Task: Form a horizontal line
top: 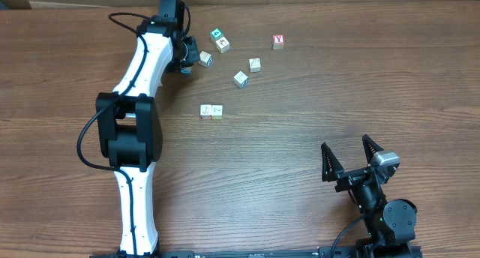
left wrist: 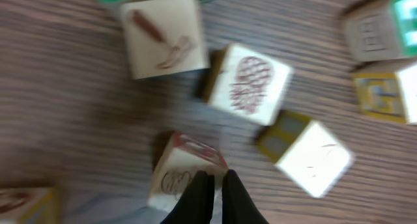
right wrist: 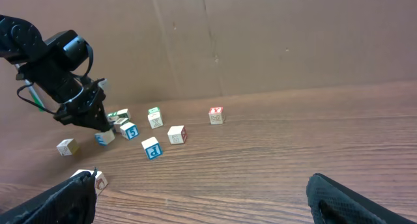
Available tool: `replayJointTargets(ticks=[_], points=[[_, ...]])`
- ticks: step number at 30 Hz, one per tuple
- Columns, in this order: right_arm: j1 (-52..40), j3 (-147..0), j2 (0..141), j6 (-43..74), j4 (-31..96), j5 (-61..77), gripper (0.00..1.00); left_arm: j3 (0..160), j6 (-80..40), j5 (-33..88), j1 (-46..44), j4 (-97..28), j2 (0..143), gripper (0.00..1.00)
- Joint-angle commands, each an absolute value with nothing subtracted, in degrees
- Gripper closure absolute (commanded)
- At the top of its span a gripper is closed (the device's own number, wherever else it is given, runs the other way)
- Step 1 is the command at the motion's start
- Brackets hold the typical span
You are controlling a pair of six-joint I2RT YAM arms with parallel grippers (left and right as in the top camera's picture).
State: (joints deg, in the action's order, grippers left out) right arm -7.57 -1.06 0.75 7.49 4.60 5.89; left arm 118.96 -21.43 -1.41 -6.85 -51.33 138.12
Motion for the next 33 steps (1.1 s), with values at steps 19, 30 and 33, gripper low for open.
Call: replayJointTargets(ticks=[19,30,33], points=[[-7.38,-0.47,0.45,7.62,4.38,5.48,0.00,134.80,-15.18,-5.98,-7.46,-56.25,138.96,0.65],[-7.38,-0.47,0.45,7.62,4.38,5.48,0.00,133.23,-6.17,-6.15,-9.78,-50.74,142.08,0.62],[-7.38,-0.47,0.45,7.62,4.38,5.48,0.00,133.23,-5.85,-6.11,-9.65,-50.33,143.26,0.61]])
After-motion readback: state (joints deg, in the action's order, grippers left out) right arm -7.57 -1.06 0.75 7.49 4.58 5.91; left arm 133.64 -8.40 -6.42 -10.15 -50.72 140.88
